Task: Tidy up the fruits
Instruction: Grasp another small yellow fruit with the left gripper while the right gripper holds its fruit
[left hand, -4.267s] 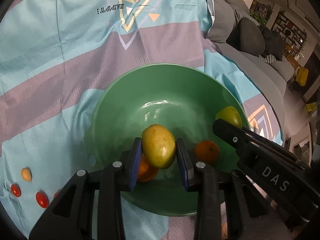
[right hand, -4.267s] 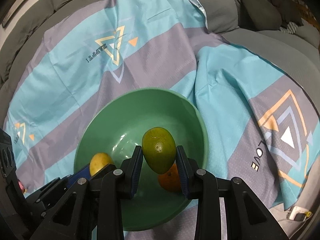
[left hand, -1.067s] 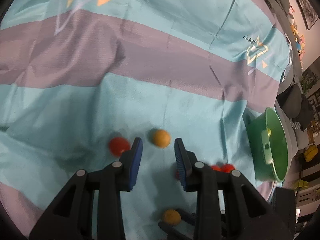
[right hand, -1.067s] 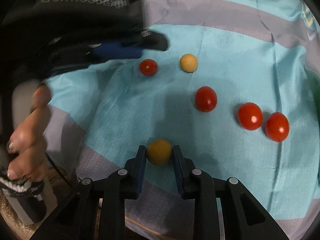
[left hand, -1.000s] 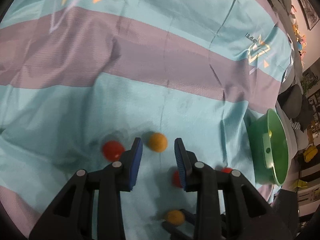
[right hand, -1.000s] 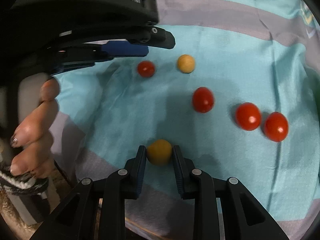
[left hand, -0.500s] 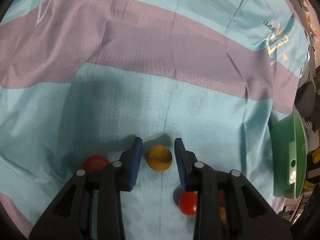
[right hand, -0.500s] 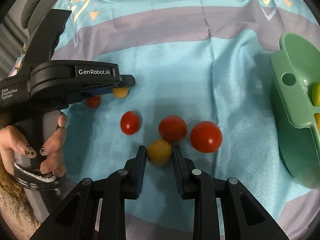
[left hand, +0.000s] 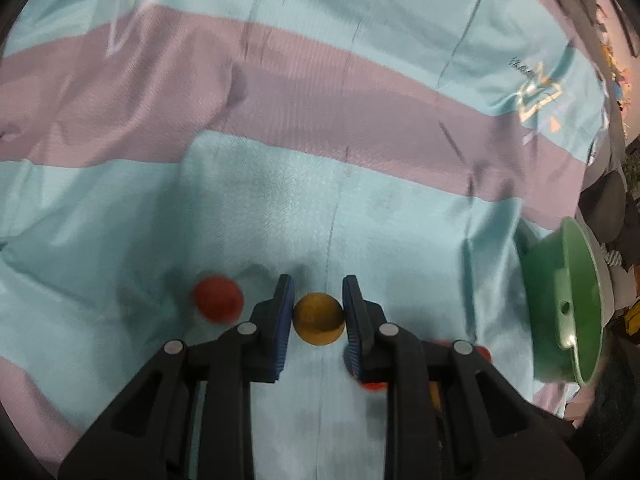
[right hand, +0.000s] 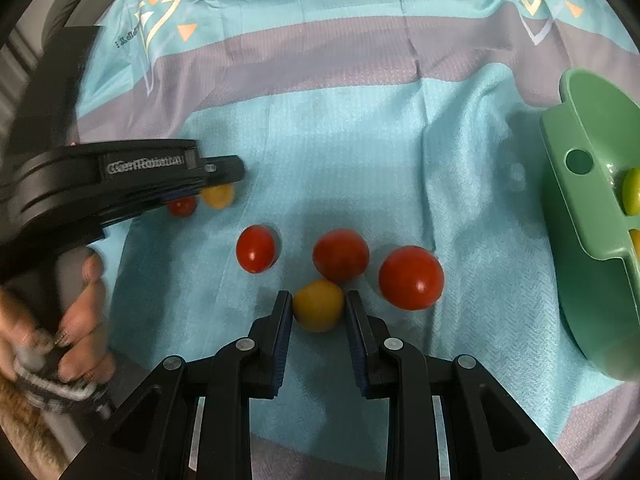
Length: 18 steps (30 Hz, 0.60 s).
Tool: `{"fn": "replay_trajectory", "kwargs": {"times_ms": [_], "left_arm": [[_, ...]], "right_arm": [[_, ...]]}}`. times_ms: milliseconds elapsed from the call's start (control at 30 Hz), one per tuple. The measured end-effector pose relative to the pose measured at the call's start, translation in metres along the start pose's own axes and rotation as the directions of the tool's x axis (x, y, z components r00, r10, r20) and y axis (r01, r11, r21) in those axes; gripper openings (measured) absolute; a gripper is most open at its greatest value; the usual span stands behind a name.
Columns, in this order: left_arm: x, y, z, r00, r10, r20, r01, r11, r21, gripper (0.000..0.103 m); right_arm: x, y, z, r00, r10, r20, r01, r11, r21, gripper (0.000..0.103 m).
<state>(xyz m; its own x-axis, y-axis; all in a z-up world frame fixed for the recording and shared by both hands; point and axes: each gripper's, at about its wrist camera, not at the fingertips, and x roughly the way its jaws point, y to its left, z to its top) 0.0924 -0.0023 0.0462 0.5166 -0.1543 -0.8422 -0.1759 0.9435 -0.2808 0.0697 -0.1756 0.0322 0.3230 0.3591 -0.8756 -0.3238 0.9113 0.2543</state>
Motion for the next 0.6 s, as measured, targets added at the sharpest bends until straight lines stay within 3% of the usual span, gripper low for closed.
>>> {"fn": "replay_trajectory", "kwargs": {"times_ms": [233,400,600], "left_arm": [[-0.052,-0.008,-0.022,0.996,-0.030,0.079,0.029,0.999,0.024,0.024],[-0.074,-0.025,-0.028,0.989,-0.061,0.132,0.056,0.997,0.043,0.024],[-0.104,-0.043,-0.035,0.977,-0.102,0.188,0.087,0.992,0.087,0.024]], "right_arm": [[-0.016,0.000,-0.003,1.000,-0.002,0.028,0.002,1.000,0.007,0.028],[-0.046,-0.005,-0.002,0.994,-0.010,0.109,0.008,1.000,0.018,0.028],[-0.090,-0.016,0.002,0.971,-0.028,0.239,0.016,0.999,0.051,0.028]]}}
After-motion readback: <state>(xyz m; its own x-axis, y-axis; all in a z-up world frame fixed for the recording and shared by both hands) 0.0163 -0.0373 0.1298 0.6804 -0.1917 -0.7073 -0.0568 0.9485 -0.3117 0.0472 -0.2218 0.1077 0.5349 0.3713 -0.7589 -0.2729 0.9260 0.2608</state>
